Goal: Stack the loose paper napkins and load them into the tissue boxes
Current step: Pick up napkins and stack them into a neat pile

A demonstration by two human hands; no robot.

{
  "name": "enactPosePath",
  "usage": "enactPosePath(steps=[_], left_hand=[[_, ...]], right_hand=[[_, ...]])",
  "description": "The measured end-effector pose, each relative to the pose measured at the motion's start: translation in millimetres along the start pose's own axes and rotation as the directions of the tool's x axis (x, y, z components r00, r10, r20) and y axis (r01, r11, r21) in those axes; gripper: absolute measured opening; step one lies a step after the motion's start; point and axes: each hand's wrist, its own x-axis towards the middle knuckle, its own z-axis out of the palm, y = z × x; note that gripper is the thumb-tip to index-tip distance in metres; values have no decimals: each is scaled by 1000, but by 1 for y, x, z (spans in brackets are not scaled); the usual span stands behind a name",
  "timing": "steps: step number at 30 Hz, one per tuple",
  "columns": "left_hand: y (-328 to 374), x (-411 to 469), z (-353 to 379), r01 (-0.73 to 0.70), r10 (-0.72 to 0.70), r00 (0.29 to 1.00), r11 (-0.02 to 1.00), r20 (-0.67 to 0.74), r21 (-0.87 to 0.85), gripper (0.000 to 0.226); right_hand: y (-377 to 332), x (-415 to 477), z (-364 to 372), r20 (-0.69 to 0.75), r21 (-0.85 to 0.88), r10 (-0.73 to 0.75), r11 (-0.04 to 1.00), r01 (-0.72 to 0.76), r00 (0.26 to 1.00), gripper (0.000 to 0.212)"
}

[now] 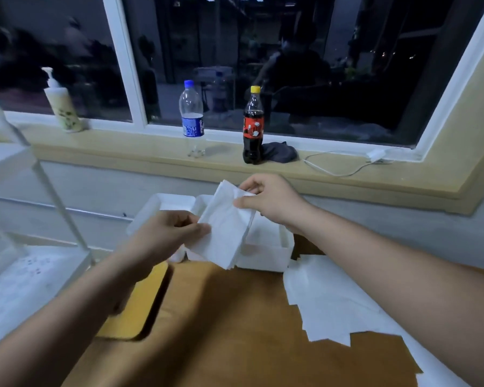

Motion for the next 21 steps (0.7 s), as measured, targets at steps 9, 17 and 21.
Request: enactPosePath(steps=[9, 17, 21], left_hand=[[-33, 43, -100, 108, -94, 980, 992, -176, 70, 20], [-64, 69, -112, 152, -96, 956, 970, -277, 189, 29], [-65, 73, -103, 147, -40, 950, 933, -311, 329, 24]], right_hand=[[-37, 102, 104, 34, -42, 9, 999, -8, 999, 27], [-38, 139, 150, 62, -220, 1, 976, 12, 998, 29], [-27, 144, 163, 47, -279, -7, 960, 20, 999, 27]])
